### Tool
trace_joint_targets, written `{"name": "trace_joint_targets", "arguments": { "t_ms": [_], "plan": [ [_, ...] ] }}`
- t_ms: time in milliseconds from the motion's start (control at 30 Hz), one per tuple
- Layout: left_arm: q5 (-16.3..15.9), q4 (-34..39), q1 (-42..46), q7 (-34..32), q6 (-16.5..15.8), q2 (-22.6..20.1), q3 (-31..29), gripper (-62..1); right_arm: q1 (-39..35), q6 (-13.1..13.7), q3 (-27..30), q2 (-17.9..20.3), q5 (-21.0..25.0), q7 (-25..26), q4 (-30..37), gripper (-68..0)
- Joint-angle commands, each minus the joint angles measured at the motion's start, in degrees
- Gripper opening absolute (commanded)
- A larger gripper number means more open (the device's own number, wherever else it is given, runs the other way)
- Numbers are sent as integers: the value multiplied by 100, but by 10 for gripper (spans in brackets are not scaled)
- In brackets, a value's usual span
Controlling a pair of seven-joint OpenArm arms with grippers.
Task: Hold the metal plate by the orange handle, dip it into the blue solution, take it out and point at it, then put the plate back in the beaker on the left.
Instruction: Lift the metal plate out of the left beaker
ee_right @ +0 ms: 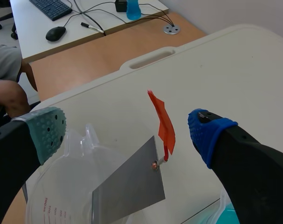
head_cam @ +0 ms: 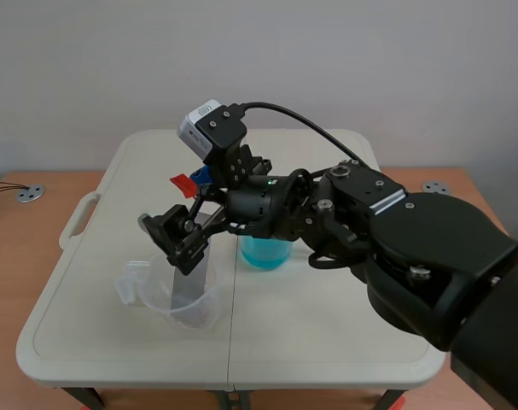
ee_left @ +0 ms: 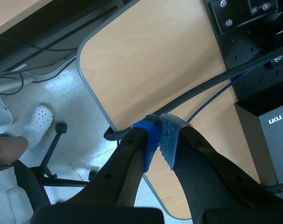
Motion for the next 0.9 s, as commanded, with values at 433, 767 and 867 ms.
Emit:
{"name": "trace_joint_targets", "arguments": {
  "t_ms": [433, 767, 867],
  "plan": [
    [-13, 61, -17, -37, -13, 28, 50, -579, 131, 103, 4, -37, 415, 7, 87, -380],
    [-11, 61, -17, -35, -13, 28, 50, -579, 131, 240, 4, -50, 452, -39, 87, -494],
    [-11, 61, -17, -35, -13, 28, 50, -579, 131, 240, 4, -48, 450, 13, 87, -519]
  ]
}}
